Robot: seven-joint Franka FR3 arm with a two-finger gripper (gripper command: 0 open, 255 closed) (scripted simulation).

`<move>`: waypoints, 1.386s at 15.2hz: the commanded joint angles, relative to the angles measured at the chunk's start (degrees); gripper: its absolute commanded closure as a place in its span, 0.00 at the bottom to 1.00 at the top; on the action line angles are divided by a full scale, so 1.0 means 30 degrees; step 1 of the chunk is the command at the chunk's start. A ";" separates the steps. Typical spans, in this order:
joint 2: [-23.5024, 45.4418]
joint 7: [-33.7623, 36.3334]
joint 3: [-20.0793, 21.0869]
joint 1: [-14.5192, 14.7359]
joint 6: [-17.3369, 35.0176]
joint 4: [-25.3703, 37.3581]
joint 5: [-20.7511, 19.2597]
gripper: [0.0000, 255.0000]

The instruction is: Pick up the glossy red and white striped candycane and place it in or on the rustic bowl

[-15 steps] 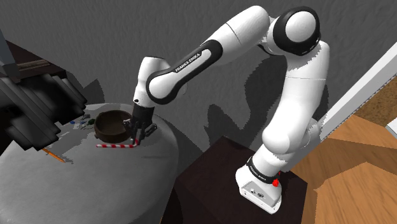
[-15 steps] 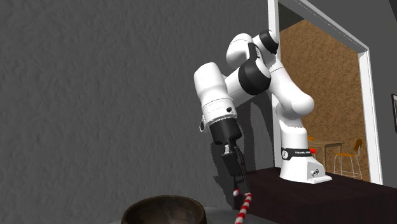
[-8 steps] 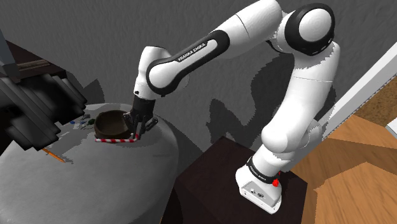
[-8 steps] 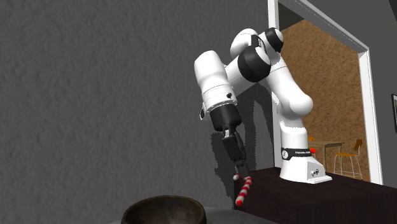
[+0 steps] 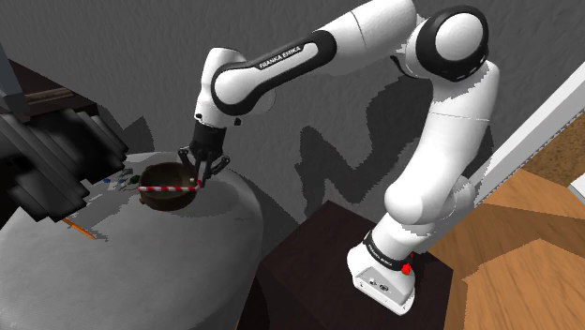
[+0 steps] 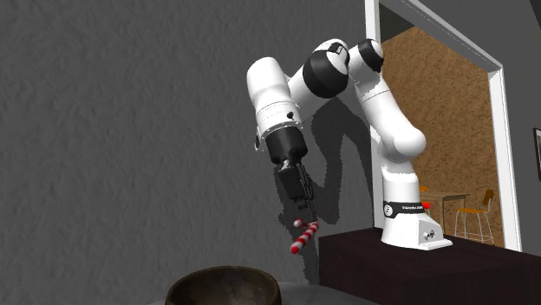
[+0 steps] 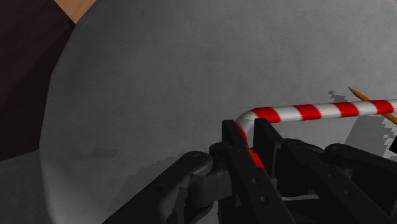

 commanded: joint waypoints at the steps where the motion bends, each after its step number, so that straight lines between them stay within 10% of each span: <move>1: 0.1023 0.0070 -0.0739 0.0358 -0.0639 0.1370 -0.0884 1.00; 13: 0.3718 0.0012 -0.2412 0.1396 -0.0700 0.3621 -0.2647 1.00; 14: 0.3718 0.0012 -0.2412 0.1396 -0.0700 0.3621 -0.2647 0.00; 17: 0.2094 0.3315 -0.4302 0.2938 0.7700 -0.1133 -0.4502 0.00; 21: 0.2738 0.4121 -0.5353 0.3996 0.8914 -0.1176 -0.5295 0.00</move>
